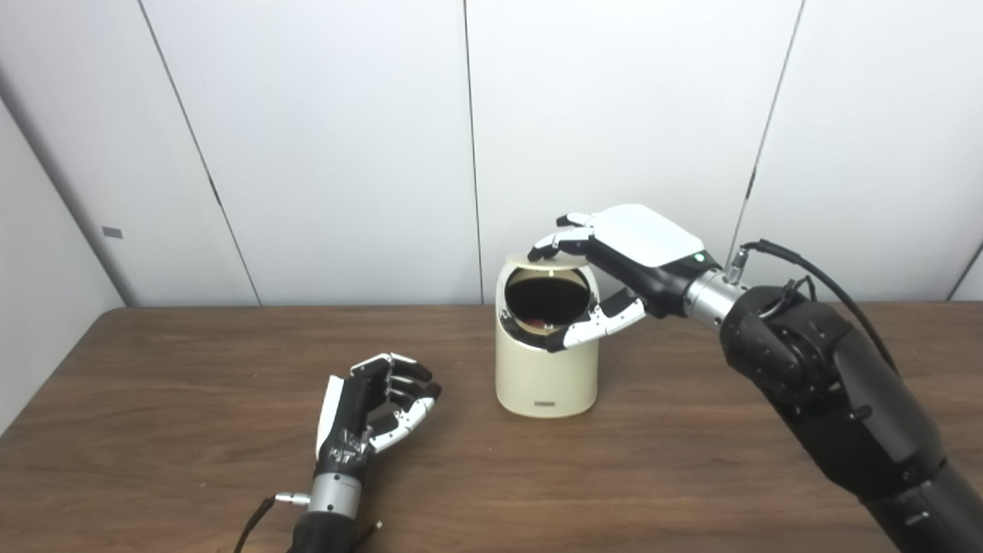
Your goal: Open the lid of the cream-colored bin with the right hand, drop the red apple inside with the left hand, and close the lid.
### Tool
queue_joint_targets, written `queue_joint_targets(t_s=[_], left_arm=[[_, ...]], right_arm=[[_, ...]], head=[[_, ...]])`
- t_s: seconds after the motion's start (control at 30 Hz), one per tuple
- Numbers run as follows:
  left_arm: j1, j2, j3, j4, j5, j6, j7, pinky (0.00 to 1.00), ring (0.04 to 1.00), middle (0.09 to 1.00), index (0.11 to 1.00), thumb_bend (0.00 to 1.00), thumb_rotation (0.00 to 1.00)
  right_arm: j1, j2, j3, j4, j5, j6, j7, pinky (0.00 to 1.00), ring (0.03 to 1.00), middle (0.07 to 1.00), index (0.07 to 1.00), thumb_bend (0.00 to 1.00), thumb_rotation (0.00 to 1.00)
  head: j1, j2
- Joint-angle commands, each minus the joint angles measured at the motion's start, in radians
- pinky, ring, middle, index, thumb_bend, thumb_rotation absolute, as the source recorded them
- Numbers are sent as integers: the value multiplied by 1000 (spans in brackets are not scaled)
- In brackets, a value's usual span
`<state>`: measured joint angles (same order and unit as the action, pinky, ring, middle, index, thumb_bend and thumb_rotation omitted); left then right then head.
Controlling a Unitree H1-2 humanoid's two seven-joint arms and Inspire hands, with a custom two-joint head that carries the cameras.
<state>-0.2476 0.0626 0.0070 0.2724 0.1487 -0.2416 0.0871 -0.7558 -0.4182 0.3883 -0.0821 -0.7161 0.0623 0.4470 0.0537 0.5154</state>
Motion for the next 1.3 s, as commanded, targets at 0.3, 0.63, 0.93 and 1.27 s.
queue_joint_targets(t_s=[0.3,0.63,0.93,1.27], left_arm=[[39,-12,-2,40,-5,-11,10,401,502,575,496,497,58],[43,-14,1,24,-3,2,8,405,507,577,496,496,56],[47,-12,0,8,7,18,12,412,515,583,496,496,58],[50,-10,0,-5,6,21,8,405,510,581,496,496,60]], right_arm=[[-9,-15,-19,-29,-37,-110,-26,902,908,768,760,669,627],[32,2,-31,-52,-27,-108,-6,993,922,770,759,679,590],[51,-3,-29,-67,-33,-112,9,988,923,772,764,676,590],[69,-2,-29,-74,-32,-123,15,978,924,773,766,675,557]], head=[[1,13],[3,22],[4,31],[4,38]])
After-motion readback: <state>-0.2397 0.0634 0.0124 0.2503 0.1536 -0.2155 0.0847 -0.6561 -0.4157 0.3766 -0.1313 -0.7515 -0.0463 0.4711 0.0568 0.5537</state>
